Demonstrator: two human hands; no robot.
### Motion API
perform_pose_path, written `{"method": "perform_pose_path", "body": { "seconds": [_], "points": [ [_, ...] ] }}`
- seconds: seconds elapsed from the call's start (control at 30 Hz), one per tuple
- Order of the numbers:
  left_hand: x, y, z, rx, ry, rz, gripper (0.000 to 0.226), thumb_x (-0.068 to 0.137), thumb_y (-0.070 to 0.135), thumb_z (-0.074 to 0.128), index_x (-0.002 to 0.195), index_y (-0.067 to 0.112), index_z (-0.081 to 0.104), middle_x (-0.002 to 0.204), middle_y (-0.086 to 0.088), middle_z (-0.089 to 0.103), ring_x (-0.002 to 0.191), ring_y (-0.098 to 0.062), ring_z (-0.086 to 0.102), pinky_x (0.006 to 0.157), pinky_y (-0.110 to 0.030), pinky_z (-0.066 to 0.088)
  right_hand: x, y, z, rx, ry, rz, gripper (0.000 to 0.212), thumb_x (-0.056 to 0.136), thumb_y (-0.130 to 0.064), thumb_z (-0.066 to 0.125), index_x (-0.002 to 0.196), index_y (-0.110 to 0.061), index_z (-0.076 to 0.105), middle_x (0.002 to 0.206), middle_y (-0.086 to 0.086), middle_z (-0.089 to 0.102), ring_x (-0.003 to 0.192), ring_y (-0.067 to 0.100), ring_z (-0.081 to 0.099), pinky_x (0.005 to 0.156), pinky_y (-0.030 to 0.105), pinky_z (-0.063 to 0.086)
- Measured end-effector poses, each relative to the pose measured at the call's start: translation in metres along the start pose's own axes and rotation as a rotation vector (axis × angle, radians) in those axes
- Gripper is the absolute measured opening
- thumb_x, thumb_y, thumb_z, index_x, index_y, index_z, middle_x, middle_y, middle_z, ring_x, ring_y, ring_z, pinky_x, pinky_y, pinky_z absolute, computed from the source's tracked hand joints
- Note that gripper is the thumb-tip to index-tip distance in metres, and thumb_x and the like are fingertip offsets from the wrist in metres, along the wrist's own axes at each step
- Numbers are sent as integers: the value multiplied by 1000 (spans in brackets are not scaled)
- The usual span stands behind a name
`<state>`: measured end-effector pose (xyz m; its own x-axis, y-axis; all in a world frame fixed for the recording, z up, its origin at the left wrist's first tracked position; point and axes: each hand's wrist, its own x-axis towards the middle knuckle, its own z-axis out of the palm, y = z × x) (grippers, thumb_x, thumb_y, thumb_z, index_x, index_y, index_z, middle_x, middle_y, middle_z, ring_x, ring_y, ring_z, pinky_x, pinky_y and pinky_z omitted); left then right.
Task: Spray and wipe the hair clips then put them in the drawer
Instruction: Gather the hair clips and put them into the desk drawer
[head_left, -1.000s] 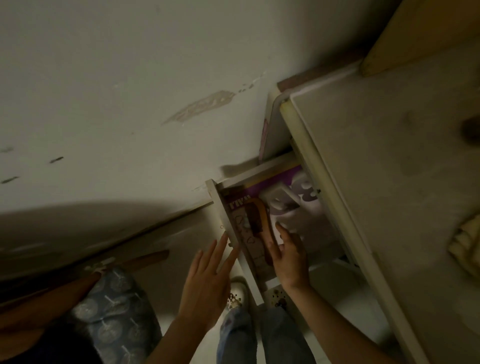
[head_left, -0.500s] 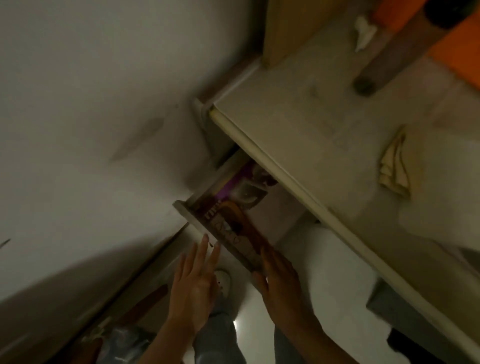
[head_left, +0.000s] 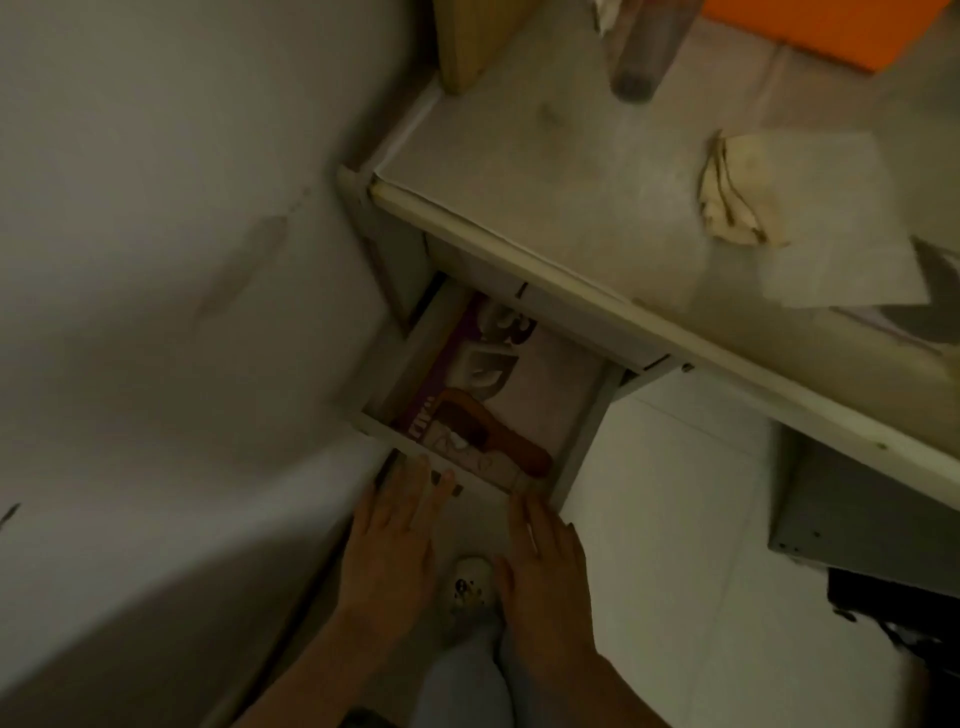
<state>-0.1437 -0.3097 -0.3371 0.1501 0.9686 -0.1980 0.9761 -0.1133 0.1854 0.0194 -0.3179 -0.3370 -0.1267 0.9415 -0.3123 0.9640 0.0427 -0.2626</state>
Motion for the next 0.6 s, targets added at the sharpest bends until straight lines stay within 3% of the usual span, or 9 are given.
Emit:
{"method": "perform_pose_path", "body": {
  "seconds": [0.1, 0.2, 0.3, 0.4, 0.47, 0.6],
  "points": [
    [-3, -1, 7, 2, 55, 32, 81, 52, 5, 85, 129, 12, 60, 133, -16, 56, 119, -38, 56, 111, -43, 25, -5, -1, 12, 15, 120, -17, 77, 45, -26, 96, 114, -5, 70, 118, 14, 67, 103, 30, 68, 82, 46, 54],
    [0, -11, 19, 17, 112, 66, 60, 69, 9, 62, 129, 13, 60, 132, -16, 57, 116, -38, 59, 106, -44, 35, -4, 0, 23, 20, 155, 5, 79, 42, -28, 96, 114, -8, 70, 120, 11, 67, 106, 29, 66, 90, 42, 51],
    [1, -19, 29, -26, 123, 85, 58, 76, 20, 38, 130, 13, 58, 133, -15, 57, 116, -38, 59, 102, -43, 30, -6, -3, 39, 34, 251, 12, 81, 45, -26, 94, 119, -6, 66, 126, 12, 63, 113, 30, 62, 106, 40, 31],
    [3, -12, 34, -84, 180, 94, 59, 75, 15, 47, 132, 12, 55, 136, -17, 54, 118, -39, 57, 98, -51, 42, -5, -1, 44, 16, 377, 30, 64, 66, -20, 74, 125, -1, 60, 135, 16, 53, 118, 35, 58, 110, 36, 12],
    [2, -15, 42, -110, 245, 101, 68, 69, 3, 63, 136, 11, 50, 138, -18, 51, 121, -40, 54, 98, -55, 36, -3, -5, 53, -2, 410, 51, 64, 68, -21, 74, 127, 0, 58, 136, 19, 51, 119, 39, 56, 110, 40, 15],
    [-3, -11, 51, -206, 210, 59, 83, 68, -10, 73, 141, 13, 39, 144, -20, 42, 129, -41, 45, 106, -53, 23, -6, -12, 61, -23, 369, 64, 89, 50, -30, 93, 126, 0, 59, 134, 22, 54, 120, 37, 55, 99, 49, 43]
  ]
}}
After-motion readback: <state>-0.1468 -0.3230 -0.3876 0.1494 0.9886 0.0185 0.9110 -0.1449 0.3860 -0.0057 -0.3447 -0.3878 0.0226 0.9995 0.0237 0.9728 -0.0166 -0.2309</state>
